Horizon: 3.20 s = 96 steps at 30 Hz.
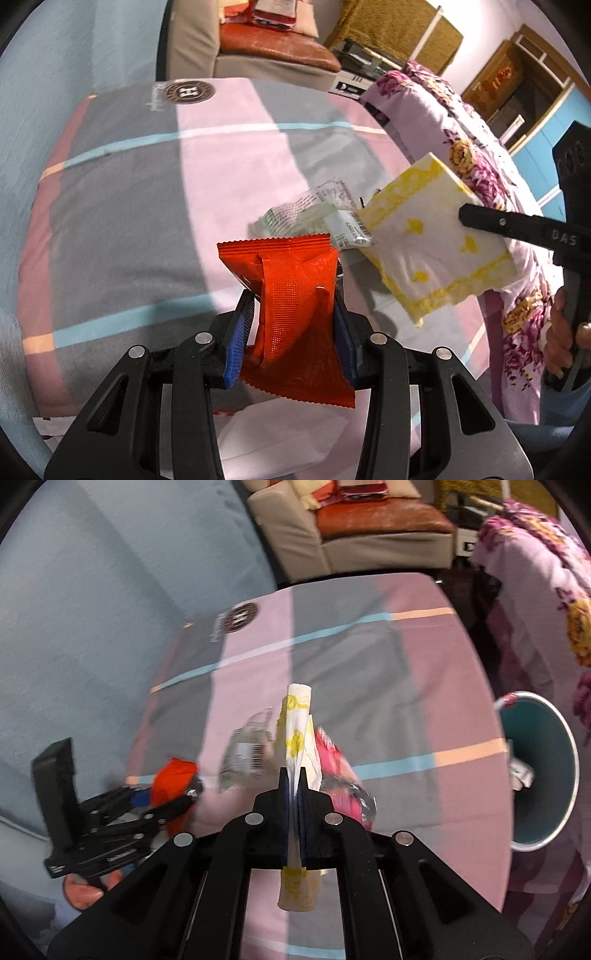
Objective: Collect trash
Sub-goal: 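Lift the red packet and yellow tissue and carry both toward the teal bin, then open the left gripper over the teal bin while the right gripper drops the tissue in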
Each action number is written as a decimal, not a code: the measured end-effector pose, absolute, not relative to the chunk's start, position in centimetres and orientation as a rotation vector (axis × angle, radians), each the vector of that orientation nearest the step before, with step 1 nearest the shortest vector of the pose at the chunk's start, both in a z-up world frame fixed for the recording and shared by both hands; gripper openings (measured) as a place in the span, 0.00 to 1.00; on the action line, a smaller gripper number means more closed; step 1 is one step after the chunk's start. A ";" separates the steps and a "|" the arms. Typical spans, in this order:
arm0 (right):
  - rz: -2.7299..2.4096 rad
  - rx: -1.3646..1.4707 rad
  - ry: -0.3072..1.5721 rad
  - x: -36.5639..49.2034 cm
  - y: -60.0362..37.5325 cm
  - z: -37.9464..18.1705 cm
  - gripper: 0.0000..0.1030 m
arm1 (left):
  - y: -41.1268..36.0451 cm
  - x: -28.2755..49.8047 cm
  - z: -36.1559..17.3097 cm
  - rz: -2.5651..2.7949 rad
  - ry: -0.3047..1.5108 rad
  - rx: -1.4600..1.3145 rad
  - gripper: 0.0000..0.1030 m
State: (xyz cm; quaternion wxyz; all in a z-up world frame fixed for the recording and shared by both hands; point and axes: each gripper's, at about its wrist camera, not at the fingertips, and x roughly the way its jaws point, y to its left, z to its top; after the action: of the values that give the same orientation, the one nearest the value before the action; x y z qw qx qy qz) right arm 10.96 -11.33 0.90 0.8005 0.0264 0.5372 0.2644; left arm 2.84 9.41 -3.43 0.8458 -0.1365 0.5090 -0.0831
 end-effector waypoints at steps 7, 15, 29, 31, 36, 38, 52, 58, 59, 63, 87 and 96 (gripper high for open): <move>0.585 0.103 1.138 10.8 -13.8 1.5 0.04 | 7.4 4.7 -2.0 -0.198 1.056 -0.263 0.41; 0.584 0.125 1.155 10.7 -15.2 0.9 0.04 | 2.8 9.4 -3.0 -0.245 1.086 -0.165 0.41; 0.576 0.217 1.046 10.6 -20.6 4.9 0.04 | 1.7 11.1 -6.3 -0.204 1.166 -0.142 0.41; 0.555 0.209 1.020 10.5 -21.3 5.5 0.04 | 1.9 11.1 -5.8 -0.188 1.152 -0.144 0.41; 0.502 0.232 0.999 11.0 -23.8 5.8 0.04 | 2.5 10.3 -2.9 -0.178 1.097 -0.152 0.41; 0.482 0.243 0.992 11.2 -24.8 5.8 0.04 | 2.1 10.0 -1.3 -0.192 1.062 -0.154 0.41; 0.280 0.300 0.935 12.6 -34.6 4.9 0.04 | -11.1 14.0 1.6 -0.386 1.013 -0.047 0.41; 0.214 0.324 0.952 13.8 -38.3 3.4 0.04 | -17.4 16.6 0.4 -0.459 1.033 0.003 0.41; 0.207 0.327 0.958 13.9 -38.7 3.1 0.04 | -18.0 16.8 0.2 -0.466 1.036 0.008 0.41; 0.180 0.331 0.977 14.7 -40.1 2.1 0.04 | -20.8 18.1 -1.0 -0.498 1.055 0.028 0.41; 0.135 0.322 1.015 17.1 -41.2 0.4 0.04 | -22.7 20.8 -3.3 -0.478 1.086 0.026 0.88; 0.143 0.300 1.041 18.1 -39.5 -0.3 0.04 | -20.5 20.4 -3.3 -0.469 1.096 0.006 0.88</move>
State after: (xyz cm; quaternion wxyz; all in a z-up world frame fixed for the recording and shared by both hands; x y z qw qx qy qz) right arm 18.14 -39.47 -0.26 0.8543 0.1425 0.4952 0.0679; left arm 20.43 -20.50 -3.26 0.8276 0.0029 0.5159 -0.2209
